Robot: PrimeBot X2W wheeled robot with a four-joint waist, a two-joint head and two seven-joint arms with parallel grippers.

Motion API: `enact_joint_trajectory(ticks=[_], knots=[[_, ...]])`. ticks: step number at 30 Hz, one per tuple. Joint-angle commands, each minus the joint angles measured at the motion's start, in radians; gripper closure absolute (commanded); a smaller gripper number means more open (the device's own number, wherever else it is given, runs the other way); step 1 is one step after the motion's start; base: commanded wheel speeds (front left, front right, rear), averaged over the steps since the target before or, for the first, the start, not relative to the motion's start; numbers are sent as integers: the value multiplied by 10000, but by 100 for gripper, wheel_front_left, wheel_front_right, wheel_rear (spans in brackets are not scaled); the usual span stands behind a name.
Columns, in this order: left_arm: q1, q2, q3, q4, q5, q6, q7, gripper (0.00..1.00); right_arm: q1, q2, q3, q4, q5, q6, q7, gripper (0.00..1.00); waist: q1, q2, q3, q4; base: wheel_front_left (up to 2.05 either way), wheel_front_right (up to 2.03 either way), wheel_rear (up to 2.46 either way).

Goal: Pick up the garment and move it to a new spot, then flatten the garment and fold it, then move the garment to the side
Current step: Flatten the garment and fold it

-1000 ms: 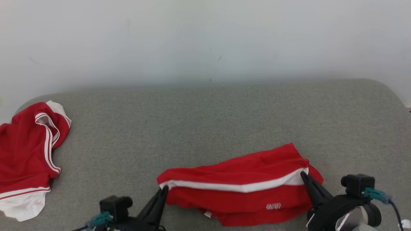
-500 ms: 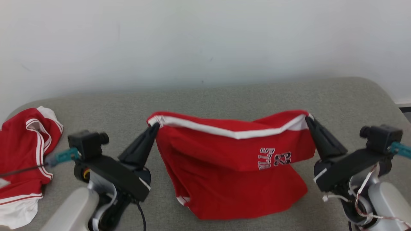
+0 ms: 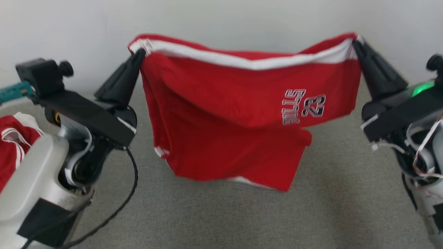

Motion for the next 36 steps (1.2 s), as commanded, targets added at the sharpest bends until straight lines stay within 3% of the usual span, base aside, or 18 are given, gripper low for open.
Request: enact_joint_trajectory(ticks=[1,9,14,21,25,31,36], knots=[[-301,-69,92,47,-172,5,59,100,-391,-69,-108,-87,-96,13,-73,100,0,-1,244,-144,0,0,0],[-1791,-520,271,433,-353,316,393,100,-2344,-139,-579,184,-367,13,158,100,0,-1,1304,-287,0,0,0],[-3050,-744,392,512,-25,634,355,100,-3492,-63,-338,789,-228,13,568,100,0,-1,2788,-475,0,0,0],[-4727,-868,743,682,282,1111,173,100,-5384,448,-150,1795,-191,13,201,100,0,-1,4845,-932,0,0,0],[-5870,-722,1049,927,890,1373,-416,100,-6800,857,-259,2613,-507,13,-598,100,0,-1,5859,-1250,0,0,0],[-7130,-547,1588,1219,2028,1630,-2396,100,-8308,1495,-1040,3578,-1391,10,-3011,100,0,-1,6588,-1658,0,0,0],[-7213,-572,1867,1032,2305,1143,-3098,100,-8686,1546,-1470,3596,-2565,-2,-4070,100,0,-1,7049,-1644,0,0,0]])
